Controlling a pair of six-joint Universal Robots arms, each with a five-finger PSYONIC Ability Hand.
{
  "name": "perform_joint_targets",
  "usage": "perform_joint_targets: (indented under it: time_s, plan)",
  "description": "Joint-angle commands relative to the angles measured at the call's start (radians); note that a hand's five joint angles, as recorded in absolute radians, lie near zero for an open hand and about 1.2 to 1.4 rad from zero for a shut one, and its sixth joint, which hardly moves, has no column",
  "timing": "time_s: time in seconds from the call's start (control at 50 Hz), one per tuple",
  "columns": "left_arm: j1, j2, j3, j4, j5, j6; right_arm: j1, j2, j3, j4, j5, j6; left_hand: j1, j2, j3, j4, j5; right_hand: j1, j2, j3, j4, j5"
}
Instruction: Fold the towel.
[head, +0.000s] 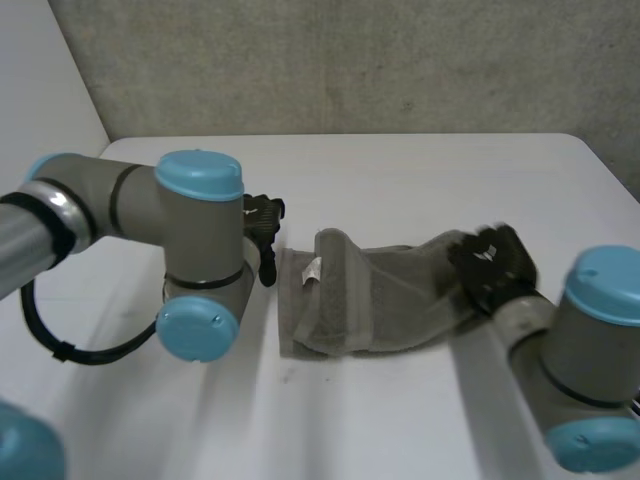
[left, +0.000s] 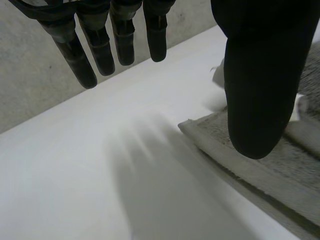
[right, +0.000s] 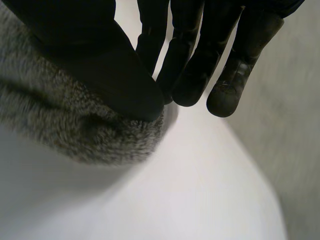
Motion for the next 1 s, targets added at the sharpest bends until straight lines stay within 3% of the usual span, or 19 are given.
perform_joint_targets:
  time_s: [0.02,0.08,0.2,0.28,0.3,0.32,0.34,0.36,0.44,0.48,0.56,0.64,0.72,0.86,1.0]
  plan:
    - [0.003,0.171,-0.178,0.112,0.004,0.009,0.281,0.096,-0.282,0.006,-0.016,-0.102,0.022,0.025,0.025,0.026,0.026,0.313,0.085,0.047,0.044,0.228]
    - [0.011,0.199,-0.198,0.123,0.002,0.009,0.330,0.133,-0.340,0.015,-0.021,-0.123,0.016,0.019,0.019,0.020,0.020,0.313,0.085,0.047,0.044,0.228]
    - [0.170,0.332,-0.301,0.140,0.008,0.011,0.491,0.281,-0.442,0.118,-0.122,-0.197,-0.017,-0.014,-0.014,-0.012,-0.012,0.313,0.085,0.047,0.044,0.228]
    - [0.205,0.359,-0.324,0.140,0.027,0.011,0.501,0.288,-0.435,0.132,-0.137,-0.191,-0.031,-0.028,-0.028,-0.027,-0.027,0.313,0.085,0.047,0.044,0.228]
    - [0.213,0.360,-0.331,0.140,0.048,0.011,0.499,0.279,-0.430,0.133,-0.131,-0.186,-0.040,-0.037,-0.037,-0.036,-0.035,0.236,0.008,-0.030,-0.034,0.150]
    - [0.215,0.360,-0.336,0.141,0.077,0.011,0.496,0.262,-0.421,0.133,-0.130,-0.160,-0.043,-0.040,-0.040,-0.039,-0.038,-0.332,-0.560,-0.598,-0.601,-0.417]
    - [0.215,0.360,-0.336,0.141,0.077,0.011,0.496,0.262,-0.421,0.133,-0.130,-0.160,-0.043,-0.040,-0.040,-0.039,-0.038,-0.337,-0.565,-0.603,-0.607,-0.423]
    - [0.216,0.360,-0.339,0.140,0.111,0.009,0.493,0.227,-0.404,0.130,-0.128,-0.113,-0.043,-0.040,-0.040,-0.039,-0.038,-0.908,-1.136,-1.175,-1.178,-0.994]
    - [0.215,0.362,-0.336,0.138,0.168,0.008,0.448,0.134,-0.380,0.135,-0.123,0.044,-0.063,-0.061,-0.061,-0.059,-0.059,-0.908,-1.136,-1.175,-1.178,-0.994]
    - [0.201,0.363,-0.322,0.140,0.200,0.000,0.340,0.052,-0.340,0.145,-0.123,0.213,-0.066,-0.063,-0.064,-0.062,-0.062,-0.908,-1.136,-1.175,-1.178,-0.994]
    - [0.190,0.356,-0.301,0.140,0.208,-0.006,0.254,-0.017,-0.315,0.195,-0.122,0.366,-0.075,-0.072,-0.072,-0.071,-0.071,-0.908,-1.136,-1.175,-1.178,-0.994]
    - [0.106,0.313,-0.244,0.140,0.212,-0.052,0.131,-0.065,-0.320,0.323,-0.134,0.547,-0.078,-0.075,-0.075,-0.074,-0.074,-0.908,-1.136,-1.175,-1.178,-0.994]
    - [0.063,0.271,-0.209,0.138,0.225,-0.096,0.060,-0.064,-0.340,0.402,-0.160,0.627,-0.078,-0.075,-0.075,-0.074,-0.074,-0.908,-1.136,-1.175,-1.178,-0.994]
    - [-0.023,0.149,-0.147,0.137,0.309,-0.130,-0.016,0.056,-0.433,0.526,-0.289,0.736,-0.078,-0.075,-0.075,-0.074,-0.074,-0.908,-1.136,-1.175,-1.178,-0.994]
    - [-0.029,0.069,-0.124,0.129,0.317,-0.123,-0.022,0.144,-0.485,0.561,-0.311,0.748,-0.066,-0.063,-0.064,-0.062,-0.062,-0.908,-1.136,-1.175,-1.178,-0.994]
